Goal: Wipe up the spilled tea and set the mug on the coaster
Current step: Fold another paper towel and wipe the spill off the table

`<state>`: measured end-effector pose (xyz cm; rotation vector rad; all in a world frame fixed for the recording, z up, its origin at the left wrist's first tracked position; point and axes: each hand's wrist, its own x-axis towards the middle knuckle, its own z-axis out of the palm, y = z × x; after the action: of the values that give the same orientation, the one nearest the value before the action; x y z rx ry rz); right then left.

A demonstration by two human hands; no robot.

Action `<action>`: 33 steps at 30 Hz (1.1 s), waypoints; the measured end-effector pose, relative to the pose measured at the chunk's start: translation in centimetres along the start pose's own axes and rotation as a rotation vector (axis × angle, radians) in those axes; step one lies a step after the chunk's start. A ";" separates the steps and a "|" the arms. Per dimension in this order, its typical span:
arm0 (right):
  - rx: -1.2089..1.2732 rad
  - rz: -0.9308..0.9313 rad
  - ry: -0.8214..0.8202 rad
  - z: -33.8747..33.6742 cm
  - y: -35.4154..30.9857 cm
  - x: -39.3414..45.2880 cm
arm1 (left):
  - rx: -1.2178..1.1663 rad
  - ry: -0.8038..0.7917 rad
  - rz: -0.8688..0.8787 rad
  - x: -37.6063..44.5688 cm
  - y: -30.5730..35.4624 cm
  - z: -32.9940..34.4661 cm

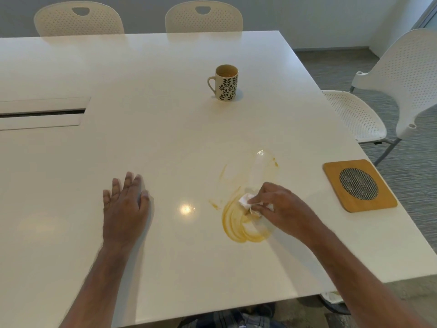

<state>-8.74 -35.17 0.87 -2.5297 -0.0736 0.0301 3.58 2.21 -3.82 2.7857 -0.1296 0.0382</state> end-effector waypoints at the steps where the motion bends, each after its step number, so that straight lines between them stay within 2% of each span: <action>1: 0.102 0.007 0.009 0.3 -0.1 -0.5 | -0.003 -0.001 0.000 0.0 0.0 0.0; 3: 0.329 0.075 0.050 0.6 -0.5 -1.1 | -0.006 -0.003 0.000 0.0 0.0 -0.1; 5: 0.402 0.135 0.095 0.8 -0.5 -1.2 | -0.004 -0.006 -0.001 -0.1 0.1 -0.1; 10: -0.048 0.048 0.177 1.8 0.4 -1.0 | -0.010 -0.005 -0.002 -0.1 0.2 -0.3; 15: -0.318 -0.097 0.207 2.1 -0.6 -1.2 | -0.013 0.001 0.001 -0.2 0.3 -0.4; 19: -0.399 -0.183 0.203 2.3 -2.0 -1.2 | -0.012 -0.004 0.000 -0.2 0.4 -0.4; 26: -0.406 -0.358 0.057 3.8 -3.4 -2.9 | -0.010 0.001 -0.001 -0.2 0.3 -0.3; 29: -0.424 -0.397 0.088 4.0 -3.5 -2.0 | -0.013 0.001 -0.001 -0.2 0.2 -0.2; 33: -0.451 -0.277 0.218 3.2 -3.1 2.8 | -0.014 0.006 0.000 -0.2 0.1 -0.1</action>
<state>-6.20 -30.64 -0.01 -2.9261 -0.3802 -0.4152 3.41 2.12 -3.68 2.7715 -0.1284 0.0453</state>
